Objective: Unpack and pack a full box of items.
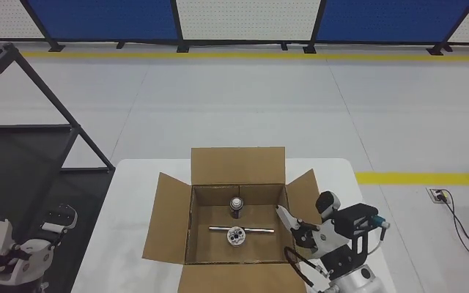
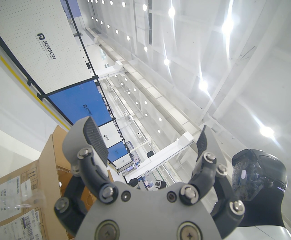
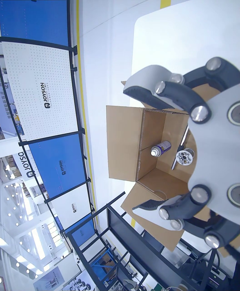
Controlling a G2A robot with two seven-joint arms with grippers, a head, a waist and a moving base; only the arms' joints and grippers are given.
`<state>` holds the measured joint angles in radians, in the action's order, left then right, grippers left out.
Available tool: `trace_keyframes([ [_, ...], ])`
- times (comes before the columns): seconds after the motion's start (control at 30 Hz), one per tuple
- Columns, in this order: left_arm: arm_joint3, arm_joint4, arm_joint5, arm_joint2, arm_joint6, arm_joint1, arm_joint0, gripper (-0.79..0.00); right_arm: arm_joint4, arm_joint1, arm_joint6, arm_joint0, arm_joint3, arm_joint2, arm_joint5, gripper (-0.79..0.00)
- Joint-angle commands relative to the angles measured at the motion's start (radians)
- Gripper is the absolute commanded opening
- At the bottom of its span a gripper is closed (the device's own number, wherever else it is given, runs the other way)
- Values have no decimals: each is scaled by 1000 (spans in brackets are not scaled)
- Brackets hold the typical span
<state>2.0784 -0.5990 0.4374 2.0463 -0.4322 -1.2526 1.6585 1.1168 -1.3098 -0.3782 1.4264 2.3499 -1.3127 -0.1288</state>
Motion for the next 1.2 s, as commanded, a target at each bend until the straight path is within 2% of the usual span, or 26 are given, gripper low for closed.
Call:
trace_keyframes([
  [0.0,0,0,0,0,0,0,0,0,-1,0,1,0,0,0,0,0],
  [0.23,1,0,-4,-2,-1,0,-1,0,-12,-1,9,3,0,-4,-3,0],
  [0.33,-8,32,-40,-8,-18,4,-18,0,-144,-2,-1,-9,0,-62,-1,0],
  [0.43,-30,34,-92,-13,-58,9,-41,0,-307,1,-120,-34,0,-159,11,0],
  [0.47,-43,26,-111,-11,-74,12,-50,0,-389,3,-183,-41,0,-195,4,0],
  [0.53,-68,17,-141,-3,-110,17,-70,0,-538,4,-237,-68,-13,-287,-23,0],
  [0.73,-154,-34,-259,24,-296,39,-133,0,-830,19,-414,-138,-130,-496,-31,0],
  [0.87,-203,-56,-387,41,-468,59,-161,0,-836,38,-529,-163,-194,-585,-80,0],
  [0.9,-206,-45,-394,44,-479,62,-162,0,-808,42,-546,-167,-197,-596,-108,0],
  [1.17,-206,-45,-394,44,-479,62,-162,0,-808,42,-546,-167,-197,-596,-108,0],
])
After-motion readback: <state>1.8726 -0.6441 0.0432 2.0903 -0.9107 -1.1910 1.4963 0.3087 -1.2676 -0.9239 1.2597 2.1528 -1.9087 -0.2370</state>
